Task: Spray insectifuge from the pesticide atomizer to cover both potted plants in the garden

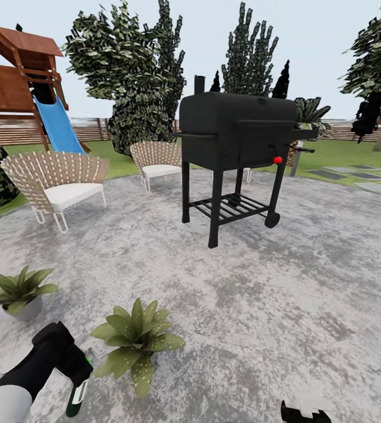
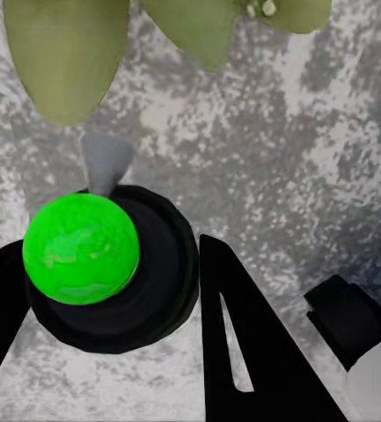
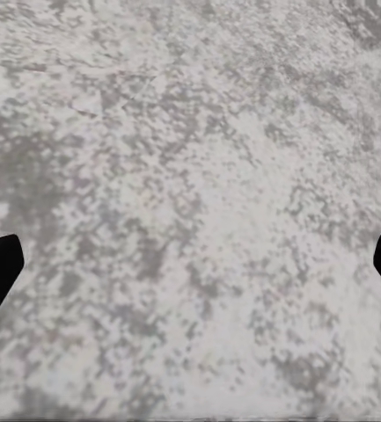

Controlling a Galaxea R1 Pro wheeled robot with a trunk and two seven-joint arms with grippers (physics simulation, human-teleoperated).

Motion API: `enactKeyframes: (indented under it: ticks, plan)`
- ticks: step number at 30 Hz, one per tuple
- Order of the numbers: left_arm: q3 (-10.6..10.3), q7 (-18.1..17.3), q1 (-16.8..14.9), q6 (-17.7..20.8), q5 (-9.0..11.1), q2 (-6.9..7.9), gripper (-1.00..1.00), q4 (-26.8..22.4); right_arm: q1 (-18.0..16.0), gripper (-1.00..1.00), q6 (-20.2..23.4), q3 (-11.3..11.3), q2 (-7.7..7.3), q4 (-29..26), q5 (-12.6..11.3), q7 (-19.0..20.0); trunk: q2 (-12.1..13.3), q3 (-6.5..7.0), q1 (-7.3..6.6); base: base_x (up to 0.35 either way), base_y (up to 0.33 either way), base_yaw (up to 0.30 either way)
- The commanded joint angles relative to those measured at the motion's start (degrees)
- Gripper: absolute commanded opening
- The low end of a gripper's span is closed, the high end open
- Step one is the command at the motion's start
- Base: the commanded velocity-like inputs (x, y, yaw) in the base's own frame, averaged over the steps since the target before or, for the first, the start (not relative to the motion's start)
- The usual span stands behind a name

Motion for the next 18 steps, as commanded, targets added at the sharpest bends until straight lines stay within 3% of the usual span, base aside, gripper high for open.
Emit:
enactKeyframes:
  ticks: [1, 6, 18]
  plan:
    - [0.91, 0.02, 0.00, -0.49, -0.36, 0.02, -1.00, -0.06, -0.06, 1.00, -0.17, -0.46, 0.02, 0.08, 0.60, -0.15, -0.02, -0.06, -0.01, 0.000, 0.000, -0.266]
    - [2.11, 0.70, 0.02, -2.27, -0.98, 0.31, -1.00, -0.08, -0.06, 1.00, -0.17, -0.46, 0.02, 0.08, 0.60, -0.15, -0.02, -0.06, -0.01, -0.052, 0.039, -0.202]
    - [1.33, 0.41, 0.02, -2.13, -1.05, -0.19, -1.00, 0.01, -0.06, 1.00, -0.26, -0.46, -0.13, 0.11, 0.93, -0.03, -0.02, -0.06, -0.01, -0.204, 0.226, -0.008]
